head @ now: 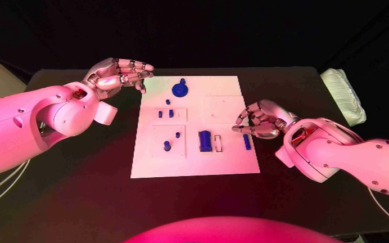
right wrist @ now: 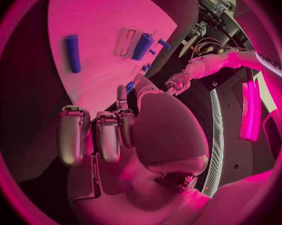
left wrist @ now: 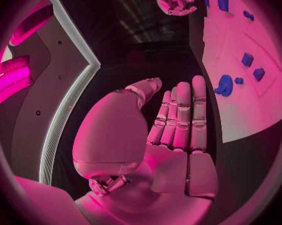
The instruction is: Assemble the parts on the task board
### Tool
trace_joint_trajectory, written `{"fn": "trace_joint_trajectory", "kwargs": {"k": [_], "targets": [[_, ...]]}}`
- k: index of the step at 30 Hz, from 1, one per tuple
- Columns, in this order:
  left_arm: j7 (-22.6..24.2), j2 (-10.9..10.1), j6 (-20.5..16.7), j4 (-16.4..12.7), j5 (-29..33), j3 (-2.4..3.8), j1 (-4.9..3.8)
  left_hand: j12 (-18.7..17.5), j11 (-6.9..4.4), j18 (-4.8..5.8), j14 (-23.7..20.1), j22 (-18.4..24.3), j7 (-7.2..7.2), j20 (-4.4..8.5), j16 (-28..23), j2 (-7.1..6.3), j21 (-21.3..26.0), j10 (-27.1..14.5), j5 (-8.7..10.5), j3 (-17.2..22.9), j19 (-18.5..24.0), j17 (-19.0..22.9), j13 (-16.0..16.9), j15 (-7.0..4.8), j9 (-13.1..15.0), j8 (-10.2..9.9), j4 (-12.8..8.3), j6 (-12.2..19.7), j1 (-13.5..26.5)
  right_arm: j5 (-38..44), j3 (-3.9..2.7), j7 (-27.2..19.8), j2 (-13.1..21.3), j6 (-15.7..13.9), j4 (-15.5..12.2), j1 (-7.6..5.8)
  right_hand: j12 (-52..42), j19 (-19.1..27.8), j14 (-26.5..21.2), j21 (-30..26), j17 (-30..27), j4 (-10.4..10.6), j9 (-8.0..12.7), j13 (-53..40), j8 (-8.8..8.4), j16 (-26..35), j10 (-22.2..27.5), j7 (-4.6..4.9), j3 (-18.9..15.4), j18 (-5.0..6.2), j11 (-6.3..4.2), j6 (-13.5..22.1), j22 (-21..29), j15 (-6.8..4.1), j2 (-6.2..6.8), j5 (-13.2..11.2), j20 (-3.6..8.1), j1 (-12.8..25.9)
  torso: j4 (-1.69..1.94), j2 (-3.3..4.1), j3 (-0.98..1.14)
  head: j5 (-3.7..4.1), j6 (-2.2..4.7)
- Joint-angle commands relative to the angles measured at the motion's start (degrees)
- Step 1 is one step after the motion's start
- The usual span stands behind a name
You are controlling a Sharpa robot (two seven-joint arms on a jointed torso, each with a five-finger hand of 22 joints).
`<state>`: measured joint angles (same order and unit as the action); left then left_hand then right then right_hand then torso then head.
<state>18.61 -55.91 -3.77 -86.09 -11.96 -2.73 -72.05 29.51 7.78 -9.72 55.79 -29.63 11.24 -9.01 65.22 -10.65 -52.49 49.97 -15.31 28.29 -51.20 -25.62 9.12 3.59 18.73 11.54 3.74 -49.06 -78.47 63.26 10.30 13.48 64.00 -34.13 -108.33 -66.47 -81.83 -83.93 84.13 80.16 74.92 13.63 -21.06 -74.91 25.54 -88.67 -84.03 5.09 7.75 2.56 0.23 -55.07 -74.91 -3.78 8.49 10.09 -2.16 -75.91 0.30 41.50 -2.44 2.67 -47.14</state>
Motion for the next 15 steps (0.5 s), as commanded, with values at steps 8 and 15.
{"fn": "trace_joint_trajectory", "kwargs": {"k": [8, 15], "targets": [[3.1, -0.2, -0.4, -0.7, 2.3, 0.01, 0.37, 0.3, 0.03, -0.82, -0.2, 0.1, 0.05, -0.06, -0.2, 0.53, 0.4, -0.1, -0.31, 0.0, -0.4, -0.1, -0.1, 0.13, -0.1, 0.4, 0.5, 0.4, 0.3, 9.0, 0.57, 3.5, 4.3, 4.3, -0.1, 0.79, 0.6, -2.9, 5.2, -0.3, 12.2, 1.9, 0.3, -10.0, -0.61, 0.2, -1.5, 0.10, -0.6, -0.23, 0.51, -0.7, -9.1, 0.59, 1.54, -0.9, -0.61, 0.7, -0.32, -0.22, 0.30, 0.86, 0.05], [3.1, -0.3, -0.3, -0.8, 2.4, 0.01, 0.82, 0.3, 0.03, -0.82, -0.2, 0.1, 0.05, -0.06, -0.2, 0.53, 0.4, -0.1, -0.31, 0.0, -0.4, -0.1, -0.1, 0.13, -0.1, 0.4, 0.5, 0.4, 0.3, 13.5, 0.86, 8.0, 4.3, 5.3, 0.3, 1.85, 0.6, -3.0, 5.2, -0.2, 12.3, 3.0, 0.3, -10.0, -0.40, 0.2, -1.5, -0.23, -1.7, -0.25, 0.26, -1.9, -9.3, 0.43, 1.93, -1.2, -0.57, 1.8, -0.24, -0.36, 0.35, 0.95, -0.07]]}}
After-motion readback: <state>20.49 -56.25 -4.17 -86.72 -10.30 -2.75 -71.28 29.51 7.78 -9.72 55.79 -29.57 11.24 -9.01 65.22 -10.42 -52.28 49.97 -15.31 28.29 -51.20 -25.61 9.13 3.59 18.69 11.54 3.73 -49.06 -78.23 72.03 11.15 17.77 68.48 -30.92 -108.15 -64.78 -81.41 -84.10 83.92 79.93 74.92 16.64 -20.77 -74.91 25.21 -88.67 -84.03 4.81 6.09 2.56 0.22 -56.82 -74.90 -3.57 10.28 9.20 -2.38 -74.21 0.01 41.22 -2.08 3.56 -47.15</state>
